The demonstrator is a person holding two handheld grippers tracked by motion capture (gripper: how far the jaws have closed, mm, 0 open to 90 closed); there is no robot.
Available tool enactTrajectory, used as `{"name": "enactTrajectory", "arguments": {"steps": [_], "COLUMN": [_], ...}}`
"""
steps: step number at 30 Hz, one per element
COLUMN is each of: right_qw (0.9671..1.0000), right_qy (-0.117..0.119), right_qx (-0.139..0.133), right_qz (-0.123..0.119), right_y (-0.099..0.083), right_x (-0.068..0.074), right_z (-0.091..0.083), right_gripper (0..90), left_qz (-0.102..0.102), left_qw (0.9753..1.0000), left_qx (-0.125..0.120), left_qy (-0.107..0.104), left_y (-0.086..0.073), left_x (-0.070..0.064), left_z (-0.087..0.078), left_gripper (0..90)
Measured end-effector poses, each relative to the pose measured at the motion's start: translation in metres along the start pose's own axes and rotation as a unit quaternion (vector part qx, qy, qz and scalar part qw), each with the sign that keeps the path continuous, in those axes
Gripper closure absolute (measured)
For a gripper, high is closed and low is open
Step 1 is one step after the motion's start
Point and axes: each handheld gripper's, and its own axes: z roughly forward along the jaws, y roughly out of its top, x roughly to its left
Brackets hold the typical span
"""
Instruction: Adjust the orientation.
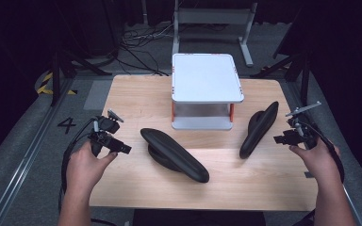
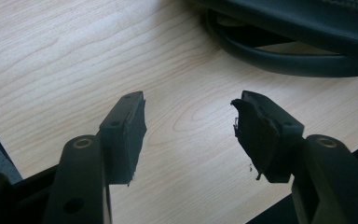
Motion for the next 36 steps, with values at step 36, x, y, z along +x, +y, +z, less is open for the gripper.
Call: {"name": "enactTrajectory", "arguments": {"steps": [36], "right_qw": [0.9987], "right_qy": [0.022], "right_qx": [0.002], "right_qz": [-0.045], "right_y": [0.009], "right_x": [0.029], "right_z": [0.005], "right_gripper": [46.7], "left_qz": [0.102], "left_qw": [0.9935], "left_qx": [0.032], "left_qy": [-0.04], "left_y": [0.01], "left_x": [-0.044], "left_z": [0.036], "left_gripper": [37.3]}}
